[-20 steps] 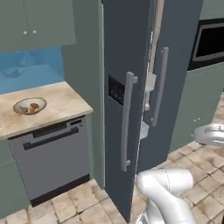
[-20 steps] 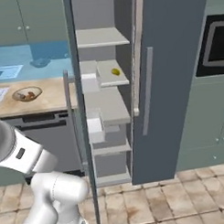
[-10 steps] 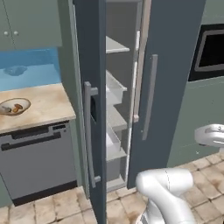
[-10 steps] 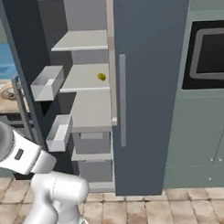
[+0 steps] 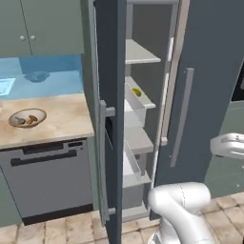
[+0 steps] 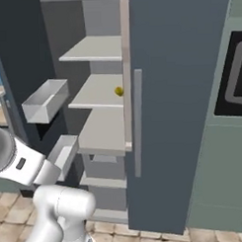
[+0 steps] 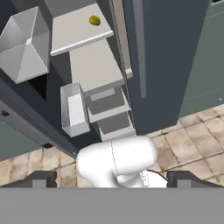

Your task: Take the garlic, mango, and mushroom from the freezer and place them in the bowl on the counter.

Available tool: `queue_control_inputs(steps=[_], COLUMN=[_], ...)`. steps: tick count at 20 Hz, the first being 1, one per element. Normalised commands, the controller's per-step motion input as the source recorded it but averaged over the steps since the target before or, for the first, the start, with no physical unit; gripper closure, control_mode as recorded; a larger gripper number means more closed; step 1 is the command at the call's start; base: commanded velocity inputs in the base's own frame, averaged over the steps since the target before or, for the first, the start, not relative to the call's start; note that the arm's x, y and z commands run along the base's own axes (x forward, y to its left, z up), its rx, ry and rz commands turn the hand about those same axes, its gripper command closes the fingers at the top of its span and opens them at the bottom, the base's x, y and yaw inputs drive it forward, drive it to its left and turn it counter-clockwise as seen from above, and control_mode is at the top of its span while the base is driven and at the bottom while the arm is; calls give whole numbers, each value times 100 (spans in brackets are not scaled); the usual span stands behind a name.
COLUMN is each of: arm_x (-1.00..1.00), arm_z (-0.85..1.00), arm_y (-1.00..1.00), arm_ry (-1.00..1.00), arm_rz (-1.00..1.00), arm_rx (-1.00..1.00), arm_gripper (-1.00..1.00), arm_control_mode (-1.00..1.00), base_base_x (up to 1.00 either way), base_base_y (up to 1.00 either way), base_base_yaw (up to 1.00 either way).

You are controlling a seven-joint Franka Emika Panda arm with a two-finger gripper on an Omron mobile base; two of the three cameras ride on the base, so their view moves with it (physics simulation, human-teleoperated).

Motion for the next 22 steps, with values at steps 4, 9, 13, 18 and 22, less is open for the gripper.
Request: queue_control_inputs(steps=[4, 9, 13, 18, 22], arm_x=[0, 0, 0, 0, 0], arm_z=[0, 0, 0, 0, 0], arm_y=[0, 0, 0, 0, 0], arm_ry=[0, 0, 0, 0, 0], arm_rz=[0, 0, 0, 0, 0], arm_rx=[0, 0, 0, 0, 0], arm_gripper=[-100, -100, -100, -100, -100], arm_control_mode=[100, 100, 100, 100, 100], base_base_x=[1, 0, 70, 89, 95], base_base_y=[-74, -98, -1, 5, 22], base_base_yaw=[29, 31, 21, 17, 15])
